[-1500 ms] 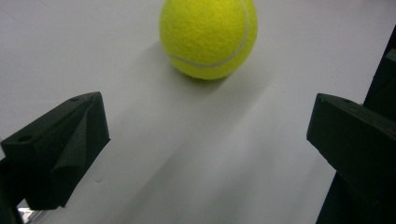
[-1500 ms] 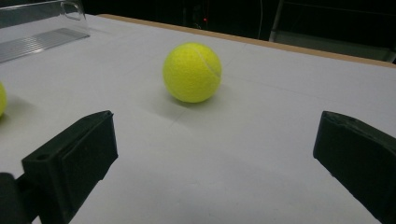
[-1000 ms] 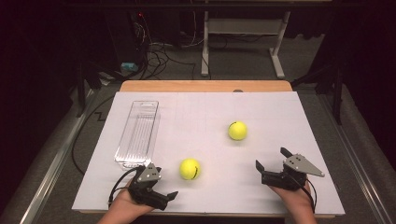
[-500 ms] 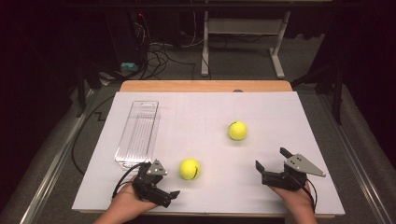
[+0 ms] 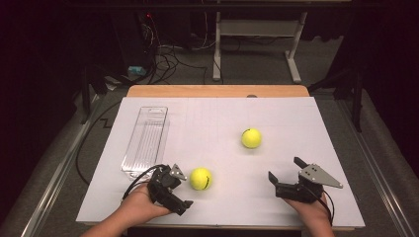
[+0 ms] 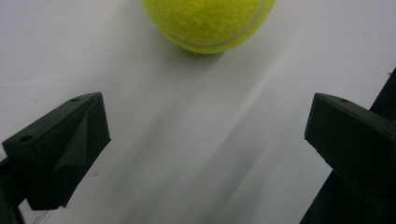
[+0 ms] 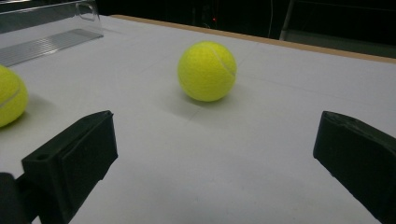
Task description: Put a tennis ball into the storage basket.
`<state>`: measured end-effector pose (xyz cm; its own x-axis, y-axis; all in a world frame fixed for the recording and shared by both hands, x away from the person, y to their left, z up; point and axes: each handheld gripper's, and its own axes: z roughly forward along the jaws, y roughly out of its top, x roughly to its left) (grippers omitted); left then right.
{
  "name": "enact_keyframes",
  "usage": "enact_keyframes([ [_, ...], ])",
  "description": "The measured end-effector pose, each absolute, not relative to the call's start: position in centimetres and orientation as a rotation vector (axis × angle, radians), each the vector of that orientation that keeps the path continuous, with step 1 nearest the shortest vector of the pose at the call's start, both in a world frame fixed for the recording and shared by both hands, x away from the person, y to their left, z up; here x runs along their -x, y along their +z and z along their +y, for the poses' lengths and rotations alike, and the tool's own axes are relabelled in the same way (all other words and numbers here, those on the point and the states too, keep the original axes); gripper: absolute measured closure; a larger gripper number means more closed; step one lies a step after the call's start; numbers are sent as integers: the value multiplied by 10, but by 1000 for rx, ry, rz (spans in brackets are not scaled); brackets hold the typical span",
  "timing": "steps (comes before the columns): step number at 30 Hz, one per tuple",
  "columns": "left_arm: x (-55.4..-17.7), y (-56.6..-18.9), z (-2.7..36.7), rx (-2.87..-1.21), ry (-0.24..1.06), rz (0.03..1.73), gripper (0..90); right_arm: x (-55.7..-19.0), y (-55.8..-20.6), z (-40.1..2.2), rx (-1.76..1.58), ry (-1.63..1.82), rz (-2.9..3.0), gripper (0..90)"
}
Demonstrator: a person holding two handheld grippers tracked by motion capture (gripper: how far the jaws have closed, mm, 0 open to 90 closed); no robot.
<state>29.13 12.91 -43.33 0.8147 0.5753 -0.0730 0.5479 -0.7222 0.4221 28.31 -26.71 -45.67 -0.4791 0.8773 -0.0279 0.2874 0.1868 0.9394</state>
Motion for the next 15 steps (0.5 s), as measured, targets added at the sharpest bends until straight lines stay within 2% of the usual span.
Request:
enact_keyframes([
  [15,-302,-419,122,-2686,2,835,14,-281,-456,-268,-1089,1302,1882,0],
])
